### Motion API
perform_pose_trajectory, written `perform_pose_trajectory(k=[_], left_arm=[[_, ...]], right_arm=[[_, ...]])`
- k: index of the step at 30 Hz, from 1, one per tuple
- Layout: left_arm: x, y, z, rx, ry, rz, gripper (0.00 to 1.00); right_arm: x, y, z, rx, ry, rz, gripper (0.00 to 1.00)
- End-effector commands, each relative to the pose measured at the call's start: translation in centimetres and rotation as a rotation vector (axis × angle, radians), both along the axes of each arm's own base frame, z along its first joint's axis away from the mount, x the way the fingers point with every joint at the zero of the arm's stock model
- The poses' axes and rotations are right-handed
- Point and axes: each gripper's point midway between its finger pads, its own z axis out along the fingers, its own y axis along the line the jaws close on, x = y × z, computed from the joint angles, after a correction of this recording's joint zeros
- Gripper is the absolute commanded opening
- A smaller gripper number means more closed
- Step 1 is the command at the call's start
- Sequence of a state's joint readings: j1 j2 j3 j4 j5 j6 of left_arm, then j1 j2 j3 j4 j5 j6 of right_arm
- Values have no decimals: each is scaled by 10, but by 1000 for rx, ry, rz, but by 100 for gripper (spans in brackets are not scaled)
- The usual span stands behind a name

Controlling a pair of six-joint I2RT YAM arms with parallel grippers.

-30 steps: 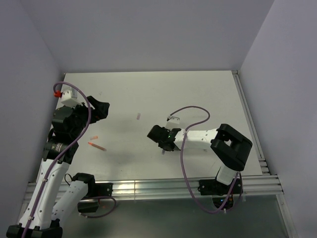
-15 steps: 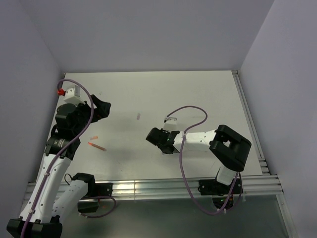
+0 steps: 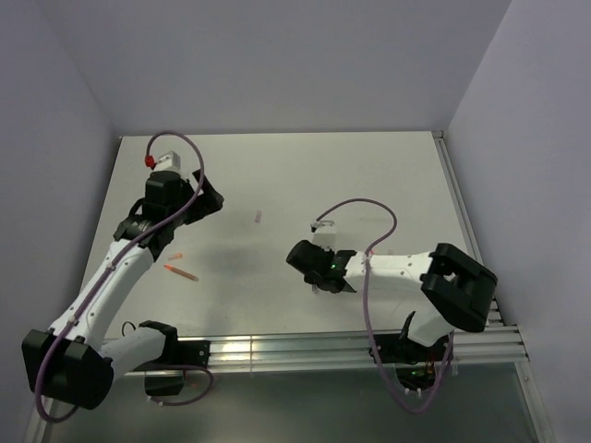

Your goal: Insert the pens into the pen caps

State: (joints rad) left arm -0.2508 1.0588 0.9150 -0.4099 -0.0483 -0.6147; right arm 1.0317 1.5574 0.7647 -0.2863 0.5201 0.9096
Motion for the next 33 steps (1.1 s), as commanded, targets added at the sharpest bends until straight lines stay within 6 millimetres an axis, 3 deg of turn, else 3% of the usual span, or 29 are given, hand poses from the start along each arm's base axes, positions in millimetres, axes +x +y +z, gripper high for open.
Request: perform_pose_trajectory(k=[1, 2, 4, 5, 7, 8, 10, 11, 16, 17, 23, 33], left_arm=[[15, -26, 19, -11, -35, 28, 91], [22, -31, 4, 11, 6, 38, 90], [30, -43, -3, 12, 23, 39, 87], [37, -52, -19, 34, 53, 35, 87], [47, -61, -27, 55, 70, 38, 83], [53, -65, -48, 89, 114, 38, 81], [67, -68, -53, 129, 120, 49, 76], [74, -70, -70, 158, 150, 43, 74], [102, -86, -81, 230, 138, -45, 69], [105, -88, -91, 247, 157, -59, 67], [114, -108, -106, 269, 169, -193, 62], [113, -116, -144, 331, 271, -304, 61]], right_arm=[[-4, 1, 33, 45, -44, 85, 0], [-3, 4, 42, 70, -60, 101, 0], [-4, 6, 63, 119, -98, 130, 0], [-4, 8, 76, 150, -124, 149, 0], [-6, 9, 86, 185, -139, 169, 0], [-7, 8, 99, 214, -162, 174, 0], [-9, 8, 109, 245, -175, 189, 0], [-11, 7, 117, 266, -188, 196, 0], [-16, 2, 142, 334, -232, 213, 0], [-17, 2, 147, 352, -239, 221, 0], [-21, -1, 154, 382, -253, 228, 0], [-24, -2, 153, 401, -252, 237, 0]])
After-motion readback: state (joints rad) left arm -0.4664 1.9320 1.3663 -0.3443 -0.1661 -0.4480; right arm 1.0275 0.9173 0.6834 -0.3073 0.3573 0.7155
